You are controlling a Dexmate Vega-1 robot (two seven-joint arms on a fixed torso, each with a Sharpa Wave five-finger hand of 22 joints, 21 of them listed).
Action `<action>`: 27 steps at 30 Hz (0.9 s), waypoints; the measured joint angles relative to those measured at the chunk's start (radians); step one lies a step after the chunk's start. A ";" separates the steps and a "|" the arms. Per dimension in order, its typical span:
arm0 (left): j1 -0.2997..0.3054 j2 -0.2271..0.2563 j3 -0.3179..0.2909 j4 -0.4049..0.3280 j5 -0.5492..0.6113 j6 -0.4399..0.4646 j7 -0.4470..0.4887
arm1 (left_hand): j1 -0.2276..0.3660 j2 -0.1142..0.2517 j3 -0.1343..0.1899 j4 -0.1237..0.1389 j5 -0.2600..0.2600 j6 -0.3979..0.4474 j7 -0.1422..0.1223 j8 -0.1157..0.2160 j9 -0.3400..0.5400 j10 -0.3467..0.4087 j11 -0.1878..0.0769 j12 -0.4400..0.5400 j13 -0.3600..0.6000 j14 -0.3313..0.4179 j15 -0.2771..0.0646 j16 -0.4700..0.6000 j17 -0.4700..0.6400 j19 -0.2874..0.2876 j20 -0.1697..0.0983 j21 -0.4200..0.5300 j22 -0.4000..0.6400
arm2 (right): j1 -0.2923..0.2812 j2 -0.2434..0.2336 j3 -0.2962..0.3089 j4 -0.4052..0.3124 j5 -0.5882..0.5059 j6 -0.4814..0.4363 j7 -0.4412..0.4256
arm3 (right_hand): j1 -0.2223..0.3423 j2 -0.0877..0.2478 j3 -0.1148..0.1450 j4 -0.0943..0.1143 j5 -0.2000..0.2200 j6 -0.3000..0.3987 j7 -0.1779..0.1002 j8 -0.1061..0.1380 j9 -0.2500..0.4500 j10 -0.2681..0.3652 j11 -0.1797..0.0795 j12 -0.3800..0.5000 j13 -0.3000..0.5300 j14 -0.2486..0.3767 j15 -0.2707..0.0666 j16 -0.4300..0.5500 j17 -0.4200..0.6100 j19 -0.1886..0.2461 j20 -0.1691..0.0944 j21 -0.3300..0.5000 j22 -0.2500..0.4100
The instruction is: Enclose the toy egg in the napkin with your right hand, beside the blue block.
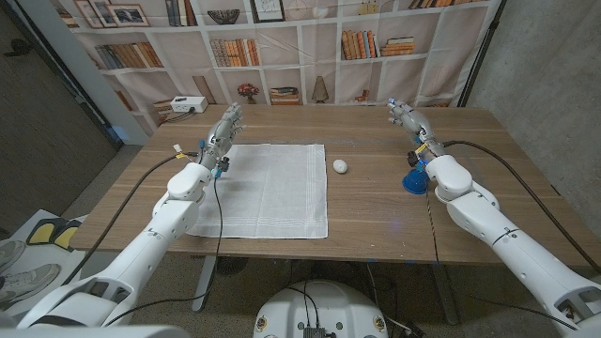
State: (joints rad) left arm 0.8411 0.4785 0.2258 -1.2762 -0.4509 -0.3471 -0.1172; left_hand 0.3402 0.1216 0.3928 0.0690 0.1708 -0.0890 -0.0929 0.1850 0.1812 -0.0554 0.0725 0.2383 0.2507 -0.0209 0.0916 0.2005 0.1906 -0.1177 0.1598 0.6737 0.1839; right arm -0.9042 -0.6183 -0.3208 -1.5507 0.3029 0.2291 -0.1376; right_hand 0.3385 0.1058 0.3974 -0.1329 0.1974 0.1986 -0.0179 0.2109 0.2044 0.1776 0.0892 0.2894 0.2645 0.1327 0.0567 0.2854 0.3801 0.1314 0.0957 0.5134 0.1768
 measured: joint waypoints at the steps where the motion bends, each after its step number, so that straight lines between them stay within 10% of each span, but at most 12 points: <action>1: 0.002 0.001 -0.001 -0.006 0.001 0.001 0.001 | 0.000 0.000 0.000 0.000 0.000 0.001 -0.001 0.000 0.000 0.003 -0.003 0.000 0.000 0.003 0.003 0.000 0.000 0.004 0.003 0.000 0.000 | 0.000 -0.001 0.000 0.000 -0.004 0.000 0.001 | 0.000 0.000 0.000 0.000 0.000 0.000 0.000 0.000 0.000 0.000 0.000 0.000 0.000 0.002 -0.002 0.000 -0.002 -0.003 0.003 0.000 0.000; 20: 0.102 0.050 -0.059 -0.179 0.043 0.050 0.046 | -0.015 0.004 0.004 -0.004 0.000 0.032 0.011 0.008 0.000 0.026 -0.001 0.000 -0.009 0.037 0.026 0.009 0.002 0.003 0.028 -0.005 0.000 | -0.003 -0.055 0.001 -0.041 -0.166 -0.043 0.027 | 0.011 0.011 0.004 -0.004 0.000 0.000 0.000 0.000 -0.005 0.005 -0.005 -0.009 -0.005 0.017 -0.006 0.000 -0.009 -0.003 0.014 -0.008 0.000; 21: 0.107 0.053 -0.064 -0.186 0.066 0.104 0.084 | -0.015 0.004 0.004 -0.004 0.000 0.033 0.012 0.008 0.000 0.026 -0.001 0.000 -0.009 0.037 0.026 0.009 0.003 0.003 0.028 -0.005 0.000 | -0.002 -0.124 -0.027 -0.115 -0.177 -0.048 0.028 | 0.015 0.015 0.004 -0.004 0.000 0.000 0.000 0.000 -0.005 0.005 -0.005 -0.009 -0.005 0.019 -0.009 0.000 -0.009 -0.003 0.014 -0.008 0.000; 27: 0.127 0.062 -0.081 -0.208 0.068 0.117 0.092 | -0.015 0.004 0.004 -0.004 0.000 0.034 0.012 0.008 0.000 0.028 0.001 0.000 -0.011 0.037 0.026 0.009 0.003 0.003 0.028 -0.012 0.000 | 0.011 -0.149 -0.048 -0.144 -0.226 -0.070 0.040 | 0.016 0.016 0.008 -0.008 0.007 -0.004 -0.004 -0.004 -0.005 0.007 -0.015 -0.013 -0.009 0.017 -0.011 0.000 -0.014 -0.003 0.014 -0.014 0.000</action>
State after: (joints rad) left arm 0.9681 0.5405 0.1447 -1.4838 -0.3832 -0.2298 -0.0256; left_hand 0.3252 0.1255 0.3969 0.0648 0.1708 -0.0547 -0.0810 0.1925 0.1814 -0.0277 0.0733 0.2383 0.2393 0.0165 0.1179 0.2091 0.1933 -0.1147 0.1877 0.6618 0.1838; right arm -0.8935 -0.7669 -0.3688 -1.6946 0.0772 0.1595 -0.0977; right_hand 0.3545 0.1216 0.4056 -0.1411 0.2041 0.1946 -0.0217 0.2066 0.1998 0.1843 0.0746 0.2760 0.2552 0.1497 0.0458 0.2854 0.3662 0.1281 0.1097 0.4990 0.1769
